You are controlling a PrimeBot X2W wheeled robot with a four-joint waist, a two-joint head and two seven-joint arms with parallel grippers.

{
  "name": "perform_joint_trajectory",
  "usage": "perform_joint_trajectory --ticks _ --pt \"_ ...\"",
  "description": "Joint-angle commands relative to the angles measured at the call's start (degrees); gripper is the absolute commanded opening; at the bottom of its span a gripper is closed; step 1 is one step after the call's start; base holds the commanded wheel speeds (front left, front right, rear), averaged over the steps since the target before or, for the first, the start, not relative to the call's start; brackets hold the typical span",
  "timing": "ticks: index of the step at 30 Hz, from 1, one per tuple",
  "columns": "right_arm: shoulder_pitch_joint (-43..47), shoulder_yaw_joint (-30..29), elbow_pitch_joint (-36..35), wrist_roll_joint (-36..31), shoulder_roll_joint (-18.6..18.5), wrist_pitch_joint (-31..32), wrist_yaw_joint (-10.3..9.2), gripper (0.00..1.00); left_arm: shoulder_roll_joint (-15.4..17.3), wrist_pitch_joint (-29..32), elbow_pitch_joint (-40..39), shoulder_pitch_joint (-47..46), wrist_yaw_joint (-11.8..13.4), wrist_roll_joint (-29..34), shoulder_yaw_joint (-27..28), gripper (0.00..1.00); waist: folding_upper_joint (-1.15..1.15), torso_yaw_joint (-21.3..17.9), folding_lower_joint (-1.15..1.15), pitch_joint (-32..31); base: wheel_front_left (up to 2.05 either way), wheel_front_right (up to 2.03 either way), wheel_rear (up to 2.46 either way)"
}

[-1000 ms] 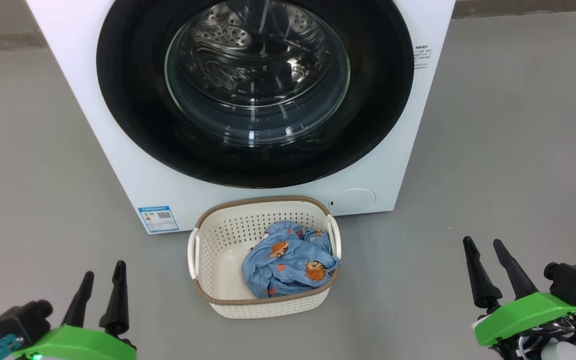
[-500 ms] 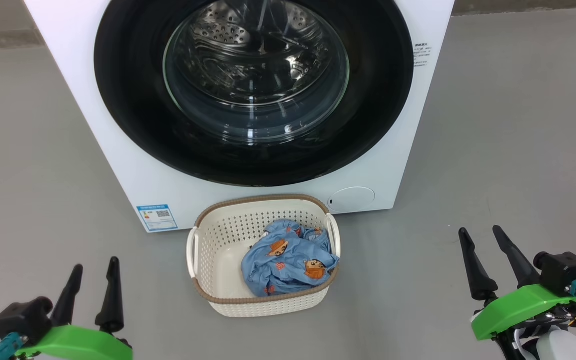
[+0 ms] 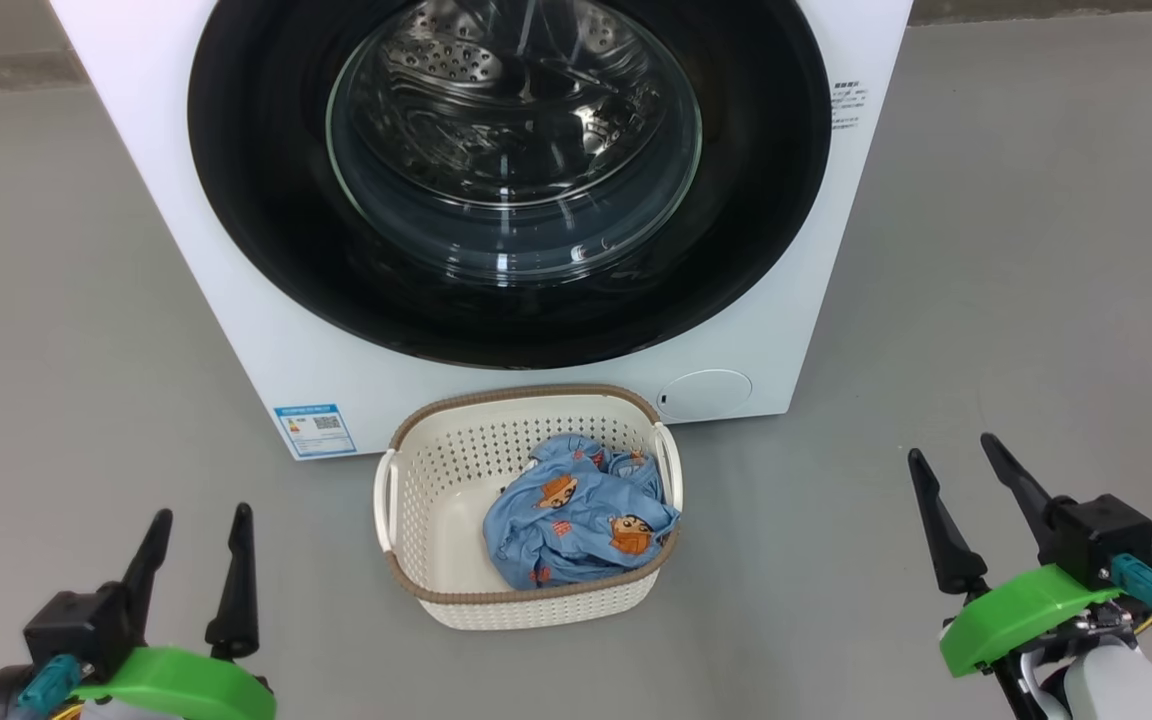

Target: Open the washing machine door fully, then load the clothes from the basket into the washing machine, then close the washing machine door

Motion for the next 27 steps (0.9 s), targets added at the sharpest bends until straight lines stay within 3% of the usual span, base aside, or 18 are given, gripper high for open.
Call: perform_joint_trajectory --ticks 1,5,27 --pt "-2.49 1.46 -1.26 -2.59 -1.02 -1.03 0.1 1.0 2.05 -1.13 -1.11 -3.18 -0.12 2.26 1.59 1.0 0.0 0.01 0.0 0.01 0.0 0.0 0.0" --pt "-2.81 1.22 -1.42 -5.33 -1.14 -1.69 0.1 1.0 2.34 -1.79 -1.25 -3.38 -0.13 4.31 1.36 1.0 0.0 0.04 0.0 -0.09 0.0 0.0 0.0" --pt "-2.14 0.64 -1.77 -2.02 -0.44 -1.69 0.1 1.0 2.53 -1.79 -1.05 -3.17 -0.14 4.43 1.84 1.0 0.0 0.09 0.0 -0.42 0.0 0.0 0.0"
